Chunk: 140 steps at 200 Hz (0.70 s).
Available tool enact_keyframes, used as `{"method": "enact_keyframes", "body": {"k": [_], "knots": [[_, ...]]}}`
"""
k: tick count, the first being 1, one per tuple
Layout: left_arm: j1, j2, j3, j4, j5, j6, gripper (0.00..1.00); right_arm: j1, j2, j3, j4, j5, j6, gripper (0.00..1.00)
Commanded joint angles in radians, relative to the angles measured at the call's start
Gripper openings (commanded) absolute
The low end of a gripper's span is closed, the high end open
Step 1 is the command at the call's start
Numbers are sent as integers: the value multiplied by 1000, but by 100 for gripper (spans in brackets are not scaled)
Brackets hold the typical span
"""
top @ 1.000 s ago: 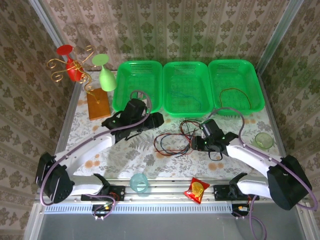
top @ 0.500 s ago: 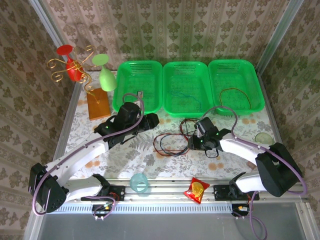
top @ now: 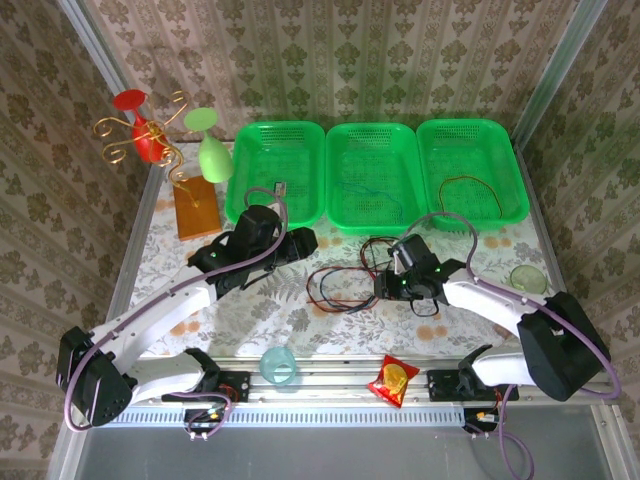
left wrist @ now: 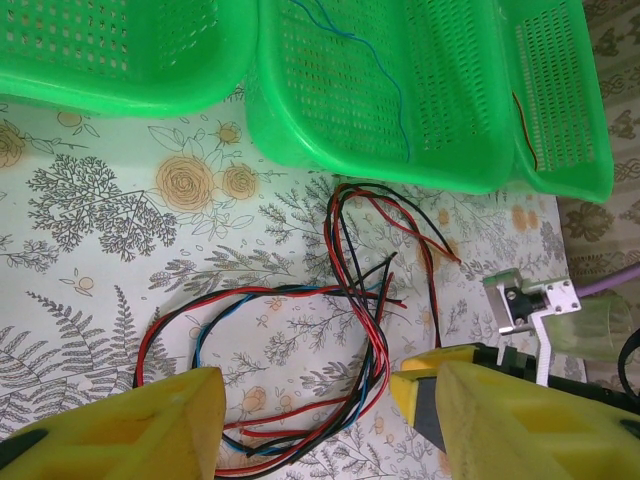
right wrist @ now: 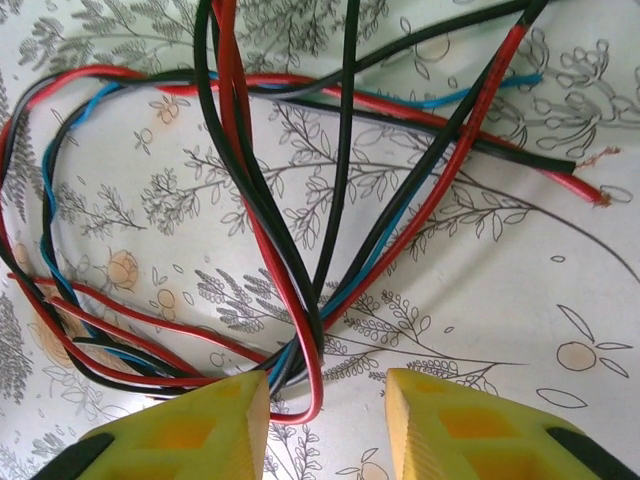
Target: Untangle the cables
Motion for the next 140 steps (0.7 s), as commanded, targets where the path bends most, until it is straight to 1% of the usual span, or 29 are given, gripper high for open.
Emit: {"method": "enact_keyframes", "body": {"k": [1,33,90,101,124,140], "knots": [[-8,-10,5,-21,0,-11,58,6,33,-13,19,-38,-11,35],[-15,-6,8,-18,-3,-17,57,6,61,-22,42,-42,-14,29],[-22,0,4,-15,-8,-26,58,6,115,-21,78,-69,-27,24],[-22,3,4,-14,-7,-24,57,6,117,-23,79,-68,-27,20],[-23,4,7,-17,-5,-24,57,6,109,-18,61,-70,-30,5],[-25,3,10,-19,-6,-27,57,6,86,-15,27,-55,-29,3]]}}
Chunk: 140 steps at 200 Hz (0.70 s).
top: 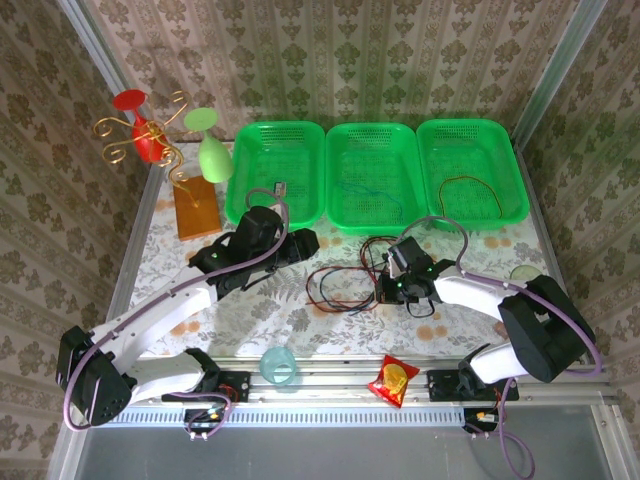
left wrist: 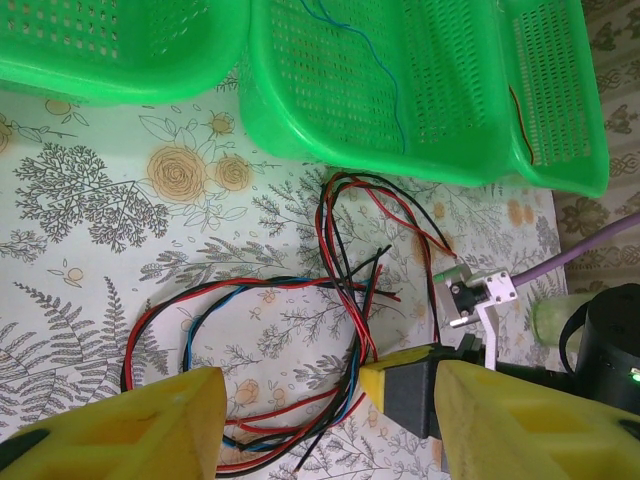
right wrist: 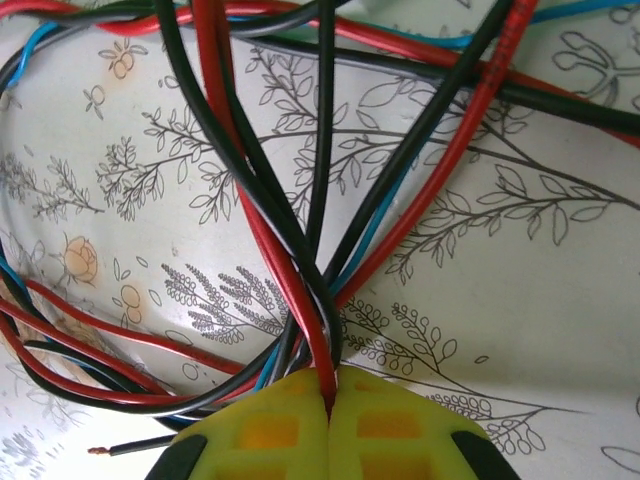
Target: Untangle the cables
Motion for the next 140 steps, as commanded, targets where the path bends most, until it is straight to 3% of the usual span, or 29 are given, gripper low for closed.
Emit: {"method": "enact_keyframes", "body": {"k": [1,92,140], "knots": [[-10,1,10,-18,-5,-12,57,6,-22,-3,-45,2,-12,3],[-23,22,35,8,14,-7,59,-17,-433,74,-276,91,-37,1],[-27,66,54,87,74,-22,59,-51,-484,230,-309,87,-69,1]]}}
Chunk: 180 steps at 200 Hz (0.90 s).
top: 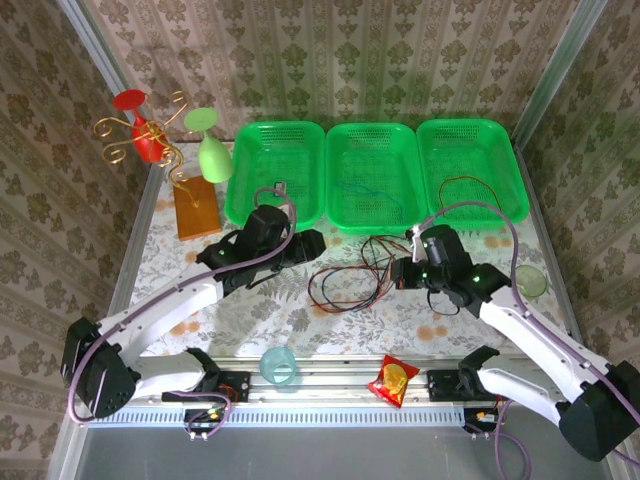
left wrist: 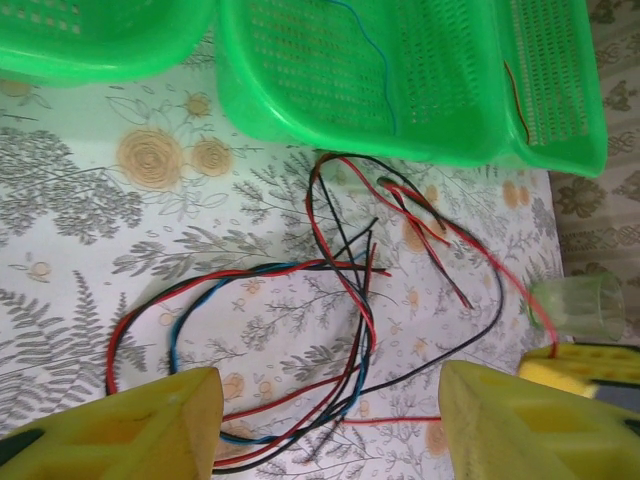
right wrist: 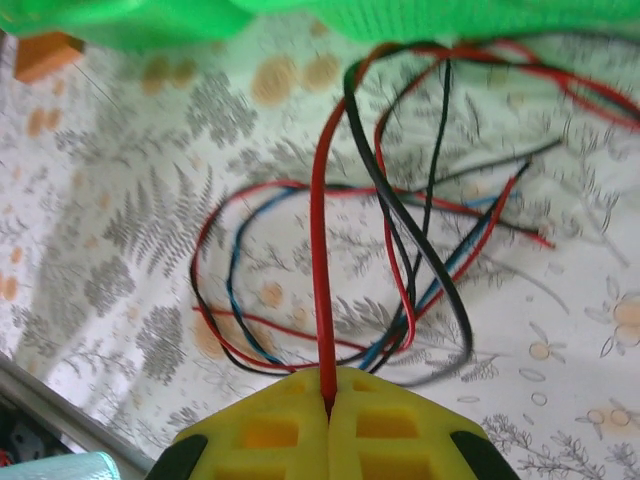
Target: Untangle the cables
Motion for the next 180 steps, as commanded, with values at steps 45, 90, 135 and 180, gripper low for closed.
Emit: {"method": "enact_keyframes", "body": {"k": [45,90,135,180], "knots": [[-8,23,38,75,53,-28,60,-25,-9,255,-21,5,-56,0],[-8,21,28,102,57,-42,60,-35,4,441,-22,-5,-85,0],[-9,-11,18,100,31,-51,61,-38,2,516,76,-90,-11,1],[-8,-43,15,87,22,-54,61,-41,7,351,117,-63,24,1]]}}
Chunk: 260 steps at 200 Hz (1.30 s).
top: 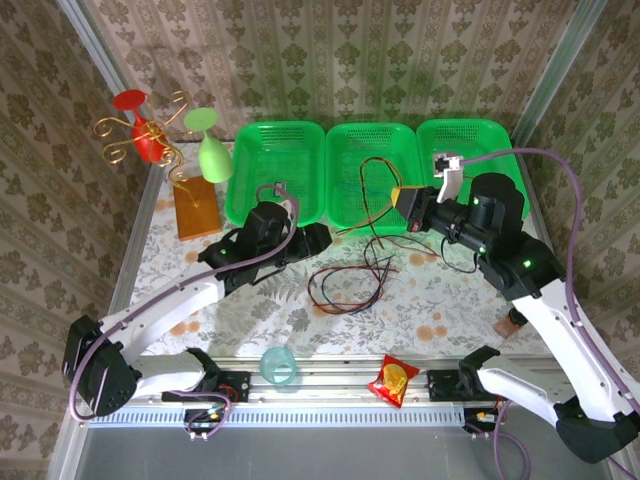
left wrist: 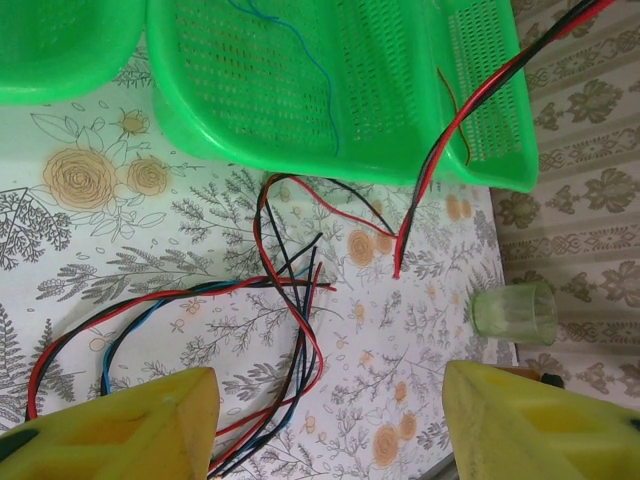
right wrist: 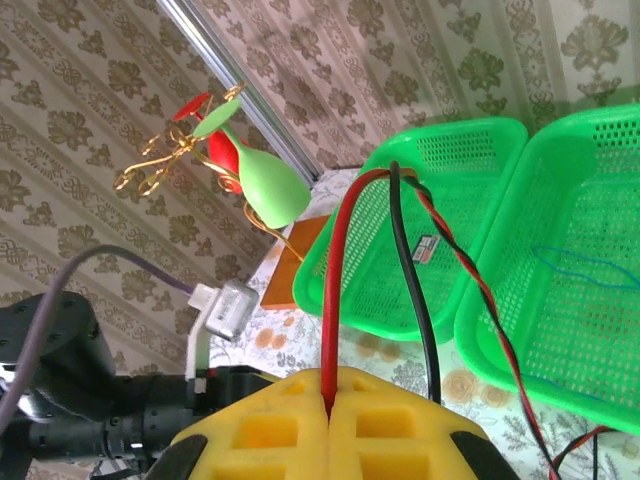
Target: Untangle the cables
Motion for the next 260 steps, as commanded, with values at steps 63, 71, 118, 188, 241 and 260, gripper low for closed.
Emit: {"method": "enact_keyframes", "body": {"k": [63,71,118,188,241,260], "knots": [[-23,-30,40,51,5,-43,60,-10,3,-344,107,-73,101,2],[-30,-14,52,62,12,-37,60,-11,-2,-358,128,-93,101,3],[-38,65,48,276,98,-108,60,-40,-59,-452,335,-204,224,4],[-95,143,174,223,172,20,56,-83,-13,-421,210,-177,291,0],[-106,183,118,390,205,-60,48,-110,-5,-419,277,-218,354,0],[-113,195,141,345,202,-21,48,-125,-7,-412,267,-225,358,0]]}}
